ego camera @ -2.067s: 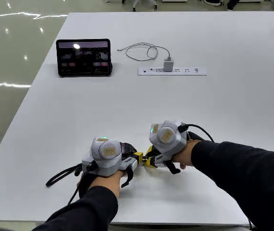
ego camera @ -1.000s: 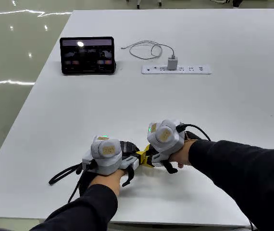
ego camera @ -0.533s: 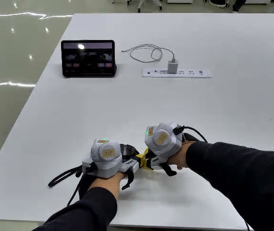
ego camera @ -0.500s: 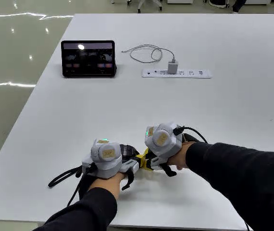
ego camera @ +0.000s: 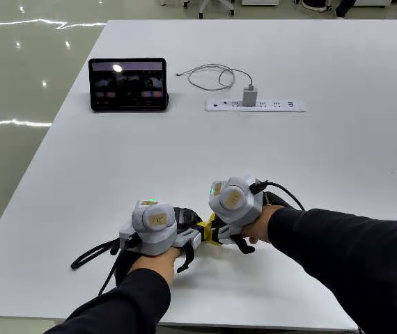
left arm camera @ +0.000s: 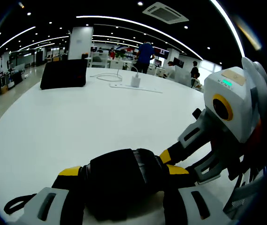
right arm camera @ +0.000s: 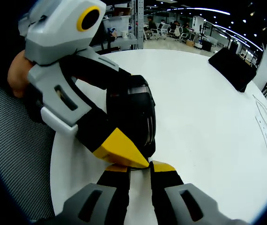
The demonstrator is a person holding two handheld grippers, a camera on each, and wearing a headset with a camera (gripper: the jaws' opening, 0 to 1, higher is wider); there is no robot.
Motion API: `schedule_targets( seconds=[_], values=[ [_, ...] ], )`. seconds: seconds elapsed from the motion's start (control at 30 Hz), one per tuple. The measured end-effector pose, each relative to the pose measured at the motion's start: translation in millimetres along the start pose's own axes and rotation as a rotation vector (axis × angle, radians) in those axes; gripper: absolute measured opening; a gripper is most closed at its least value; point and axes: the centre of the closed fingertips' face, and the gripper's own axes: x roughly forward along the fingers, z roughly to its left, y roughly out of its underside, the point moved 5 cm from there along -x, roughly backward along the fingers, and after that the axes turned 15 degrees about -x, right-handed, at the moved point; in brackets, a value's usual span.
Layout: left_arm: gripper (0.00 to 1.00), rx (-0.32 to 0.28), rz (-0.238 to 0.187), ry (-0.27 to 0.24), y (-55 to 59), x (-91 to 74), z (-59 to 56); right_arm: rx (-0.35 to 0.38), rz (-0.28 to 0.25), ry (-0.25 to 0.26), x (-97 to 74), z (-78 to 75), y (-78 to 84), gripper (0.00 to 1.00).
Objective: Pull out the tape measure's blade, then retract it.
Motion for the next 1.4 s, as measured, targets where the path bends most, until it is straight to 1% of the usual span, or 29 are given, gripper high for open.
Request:
schedule_targets(
  seconds=[0.07, 0.13, 0.23, 0.33, 0.47, 0.57, 0.63, 0.67, 0.7, 0.73, 0.83, 0.87, 0.9, 1.0, 1.03, 1.07, 1.1, 1.13, 1.2, 1.23, 1.27, 1.3, 1.4],
  values=[
    [0.65, 0.001, 0.0, 0.001, 0.1, -0.2, -0.2, -0.011, 0.0, 0.004, -0.4, 0.7, -0.1, 0.15],
    [0.65, 0.007, 0.0, 0.002, 0.1, 0.0, -0.3, 0.001, -0.009, -0.001, -0.1, 1.9, -1.1, 0.22],
    [0.65, 0.008, 0.0, -0.002, 0.1, 0.2, -0.7, -0.002, -0.008, -0.002, -1.2, 2.5, -1.5, 0.27],
    [0.65, 0.008, -0.001, -0.001, 0.0, 0.2, -0.5, 0.014, -0.011, -0.001, -2.3, 3.5, -2.9, 0.33],
    [0.65, 0.01, -0.004, -0.004, -0.2, 0.1, -0.5, 0.028, -0.017, -0.001, -6.7, 3.8, -4.3, 0.38],
    [0.65, 0.014, -0.005, -0.003, 0.1, -0.4, -0.9, 0.049, -0.012, 0.004, -9.2, 3.4, -1.8, 0.43],
    [0.66, 0.016, -0.01, -0.004, 0.5, -0.6, -1.1, 0.064, -0.009, 0.004, -11.0, 3.7, -0.4, 0.43],
    [0.66, 0.018, -0.015, -0.004, 0.7, -0.6, -1.1, 0.085, -0.01, 0.012, -13.1, 3.3, 0.1, 0.44],
    [0.66, 0.02, -0.016, -0.005, 0.7, -0.6, -1.2, 0.096, -0.016, 0.027, -14.4, 2.2, 0.2, 0.46],
    [0.66, 0.024, -0.015, -0.004, 0.5, -0.9, -1.4, 0.123, -0.024, 0.047, -16.0, 1.2, 0.5, 0.47],
    [0.66, 0.024, -0.011, 0.003, 0.3, -1.4, -1.5, 0.147, -0.036, 0.067, -17.9, 2.4, 2.0, 0.51],
    [0.66, 0.027, -0.01, 0.004, 0.3, -1.5, -1.4, 0.148, -0.032, 0.072, -18.1, 2.6, 2.7, 0.53],
    [0.66, 0.032, 0.003, 0.014, 0.0, -1.8, -1.0, 0.151, -0.03, 0.088, -19.5, 3.0, 3.2, 0.55],
    [0.65, 0.022, 0.05, 0.038, -2.0, -2.3, 0.7, 0.169, -0.051, 0.115, -24.1, 2.3, 3.2, 0.59],
    [0.65, 0.025, 0.056, 0.045, -3.0, -2.9, 0.8, 0.17, -0.053, 0.118, -26.2, 2.6, 3.1, 0.6],
    [0.64, 0.046, 0.063, 0.065, -5.3, -5.0, 0.3, 0.18, -0.068, 0.133, -29.8, 2.6, 2.1, 0.61],
    [0.63, 0.05, 0.065, 0.077, -7.2, -7.0, 0.5, 0.181, -0.074, 0.137, -32.1, 3.3, 1.9, 0.62],
    [0.63, 0.067, 0.07, 0.092, -10.5, -9.4, 2.0, 0.181, -0.081, 0.148, -35.3, 3.8, 1.9, 0.63],
    [0.66, 0.098, 0.078, 0.099, -14.6, -10.6, 5.4, 0.189, -0.081, 0.158, -38.3, 4.1, 3.9, 0.64],
    [0.68, 0.11, 0.085, 0.11, -17.5, -11.5, 7.3, 0.196, -0.085, 0.165, -40.5, 4.2, 5.7, 0.65],
    [0.71, 0.123, 0.094, 0.111, -19.7, -13.0, 8.8, 0.204, -0.089, 0.169, -42.0, 4.3, 6.5, 0.65],
    [0.75, 0.134, 0.092, 0.11, -23.2, -14.1, 11.6, 0.211, -0.09, 0.177, -43.7, 4.0, 8.6, 0.67],
    [0.8, 0.141, 0.094, 0.15, -28.9, -17.4, 15.4, 0.226, -0.101, 0.19, -49.7, 6.1, 10.8, 0.69]
  ],
)
